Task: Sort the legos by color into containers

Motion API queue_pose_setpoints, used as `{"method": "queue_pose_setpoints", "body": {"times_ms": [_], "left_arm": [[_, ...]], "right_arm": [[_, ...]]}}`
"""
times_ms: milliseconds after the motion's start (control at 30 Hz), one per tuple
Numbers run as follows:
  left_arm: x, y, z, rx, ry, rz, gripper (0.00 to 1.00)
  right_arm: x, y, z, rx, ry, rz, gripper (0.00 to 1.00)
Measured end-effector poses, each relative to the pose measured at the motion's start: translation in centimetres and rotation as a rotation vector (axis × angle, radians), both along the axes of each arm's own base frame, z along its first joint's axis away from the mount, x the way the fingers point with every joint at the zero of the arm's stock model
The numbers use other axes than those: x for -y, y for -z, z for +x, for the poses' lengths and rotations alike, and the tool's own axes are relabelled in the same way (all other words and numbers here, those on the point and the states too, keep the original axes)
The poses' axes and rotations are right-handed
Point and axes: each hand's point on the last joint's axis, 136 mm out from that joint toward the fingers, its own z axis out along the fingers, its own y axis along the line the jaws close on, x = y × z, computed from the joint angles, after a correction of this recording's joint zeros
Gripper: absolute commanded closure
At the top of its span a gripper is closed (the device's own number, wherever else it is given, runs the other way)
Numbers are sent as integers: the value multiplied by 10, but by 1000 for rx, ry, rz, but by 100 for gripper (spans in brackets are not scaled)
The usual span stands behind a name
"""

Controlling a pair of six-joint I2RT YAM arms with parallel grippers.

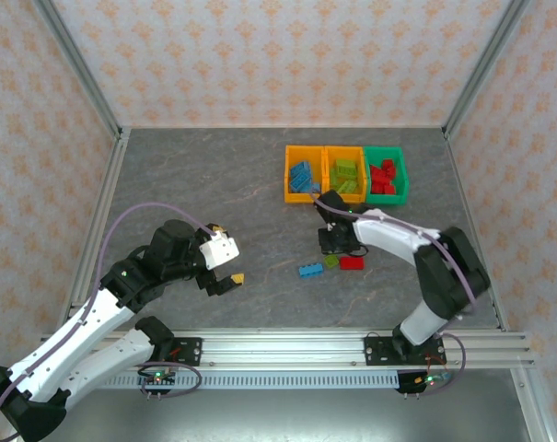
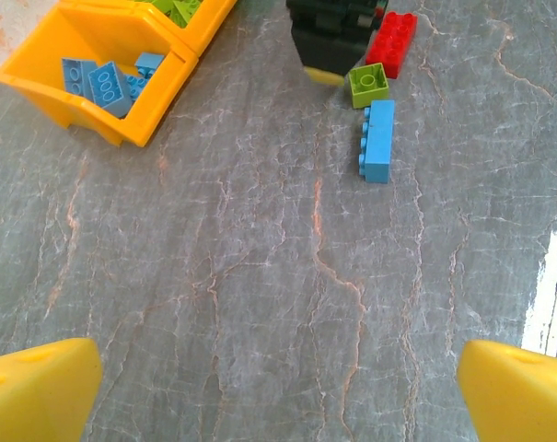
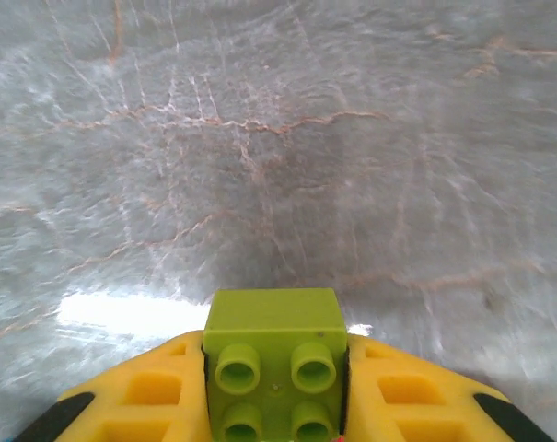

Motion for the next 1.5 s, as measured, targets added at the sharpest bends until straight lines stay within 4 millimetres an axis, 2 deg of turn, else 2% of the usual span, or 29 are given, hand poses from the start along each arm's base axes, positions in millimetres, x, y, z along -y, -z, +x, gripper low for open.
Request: {"method": "queue_pose_setpoints", "body": {"times_ms": [100, 200, 300, 400, 500, 567, 600, 633, 667, 700, 800, 900, 967, 1133, 1233, 1333, 1433, 1500], "left_arm": [[0, 0, 0, 1, 0, 0, 0], [0, 0, 0, 2, -2, 1, 0], [-1, 0, 1, 3, -6, 3, 0], [-1, 0, 1, 3, -6, 3, 0], [-1, 0, 1, 4, -7, 4, 0], [-2, -1, 1, 8, -9, 3, 0], [-2, -2, 1, 11, -9, 1, 0], [-2, -3, 1, 15, -10, -1, 0], [-3, -3, 1, 18, -11, -1, 0], [-3, -4, 0, 20, -11, -3, 0], [-3, -5, 0, 24, -11, -5, 0], [-3, -5, 0, 24, -11, -5, 0], [-3, -5, 0, 24, -11, -5, 0], [-3, -5, 0, 23, -11, -5, 0], [-3, -5, 0, 22, -10, -5, 0], [-2, -3, 0, 17, -9, -2, 0], [-1, 0, 1, 6, -7, 3, 0], [-1, 1, 1, -1, -5, 6, 0]], "right_arm": [[2, -38, 5, 124, 60, 77, 77], [5, -77, 19, 270, 131, 139, 77], [17, -99, 40, 371, 216, 151, 77], [31, -107, 75, 410, 303, 132, 77], [41, -109, 130, 421, 376, 105, 75], [44, -108, 166, 432, 406, 93, 69], [46, -107, 182, 434, 416, 88, 63], [47, -105, 194, 433, 418, 86, 52], [47, -103, 204, 428, 420, 85, 44], [47, -100, 211, 416, 421, 92, 41], [43, -102, 225, 392, 412, 111, 40], [40, -110, 217, 382, 404, 139, 40], [42, -115, 201, 376, 407, 157, 39], [51, -146, 129, 396, 408, 205, 36], [39, -157, 82, 410, 353, 241, 35], [13, -146, 34, 361, 232, 246, 35], [-9, -118, -5, 265, 97, 187, 36], [-14, -93, -26, 182, 24, 118, 37]]}}
